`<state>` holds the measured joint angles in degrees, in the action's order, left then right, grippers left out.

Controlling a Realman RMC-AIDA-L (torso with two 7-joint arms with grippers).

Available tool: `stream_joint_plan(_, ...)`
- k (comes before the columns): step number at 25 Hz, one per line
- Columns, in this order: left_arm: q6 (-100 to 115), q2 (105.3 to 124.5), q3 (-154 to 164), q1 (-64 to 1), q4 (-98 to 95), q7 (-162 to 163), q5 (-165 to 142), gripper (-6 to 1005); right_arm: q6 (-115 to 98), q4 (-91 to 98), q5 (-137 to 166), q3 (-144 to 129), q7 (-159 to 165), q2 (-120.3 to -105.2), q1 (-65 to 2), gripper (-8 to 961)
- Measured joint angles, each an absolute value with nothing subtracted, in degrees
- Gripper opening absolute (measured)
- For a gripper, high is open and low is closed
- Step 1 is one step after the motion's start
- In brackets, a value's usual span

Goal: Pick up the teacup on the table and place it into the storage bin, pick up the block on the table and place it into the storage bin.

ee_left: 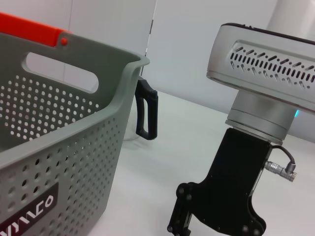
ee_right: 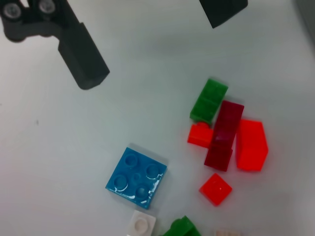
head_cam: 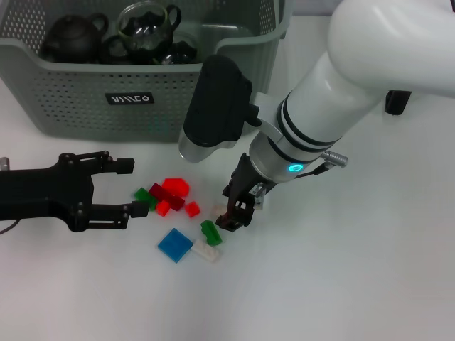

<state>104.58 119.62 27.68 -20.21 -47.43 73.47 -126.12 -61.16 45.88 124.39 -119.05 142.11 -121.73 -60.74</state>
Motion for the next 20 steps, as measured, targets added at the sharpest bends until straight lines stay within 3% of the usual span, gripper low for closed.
stream_joint_plan(10, 104.59, 119.62, 27.68, -20.21, -47.28, 73.47, -126.12, 834, -59.96, 45.88, 124.36, -120.29, 142.11, -121.73, -60.23, 527)
stream_joint_plan(20, 104.59, 119.68, 27.77, -20.15, -47.12, 73.47, -126.12, 834, -59.99, 48.34, 124.31, -121.39, 142.2, -121.57, -59.69, 322)
